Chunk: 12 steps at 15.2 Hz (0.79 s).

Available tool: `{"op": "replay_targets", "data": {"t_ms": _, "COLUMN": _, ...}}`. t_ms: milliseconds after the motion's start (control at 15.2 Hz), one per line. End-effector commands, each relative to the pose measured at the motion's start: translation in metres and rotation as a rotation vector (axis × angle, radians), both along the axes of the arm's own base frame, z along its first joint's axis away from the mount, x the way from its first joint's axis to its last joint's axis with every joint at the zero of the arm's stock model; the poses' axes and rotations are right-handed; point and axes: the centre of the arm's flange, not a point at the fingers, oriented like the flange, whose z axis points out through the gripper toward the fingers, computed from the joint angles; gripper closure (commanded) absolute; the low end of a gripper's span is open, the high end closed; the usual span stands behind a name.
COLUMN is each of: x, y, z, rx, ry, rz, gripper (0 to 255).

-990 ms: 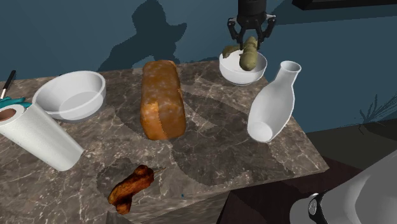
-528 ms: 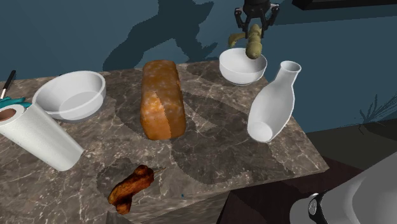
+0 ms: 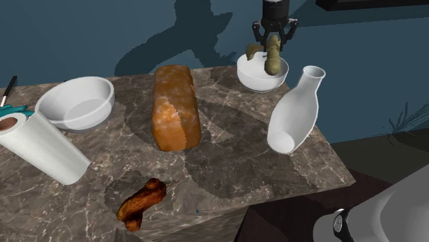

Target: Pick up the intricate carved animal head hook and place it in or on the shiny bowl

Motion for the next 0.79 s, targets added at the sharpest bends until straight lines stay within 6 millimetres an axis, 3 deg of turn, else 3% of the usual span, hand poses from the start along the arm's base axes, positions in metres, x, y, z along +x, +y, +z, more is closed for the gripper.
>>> {"op": "replay_targets", "data": {"t_ms": 0, "x": 0.001, "y": 0.0, "z": -0.01, "rx": -0.001, "ry": -0.001, "rz": 0.0, "gripper": 255}}
{"op": "replay_targets", "data": {"t_ms": 396, "x": 0.001, "y": 0.0, "z": -0.041, "rx": -0.001, "ry": -0.001, "rz": 0.0, "gripper": 255}}
{"op": "replay_targets", "data": {"t_ms": 726, "x": 0.001, "y": 0.0, "z": -0.041, "rx": -0.001, "ry": -0.001, "rz": 0.0, "gripper": 255}}
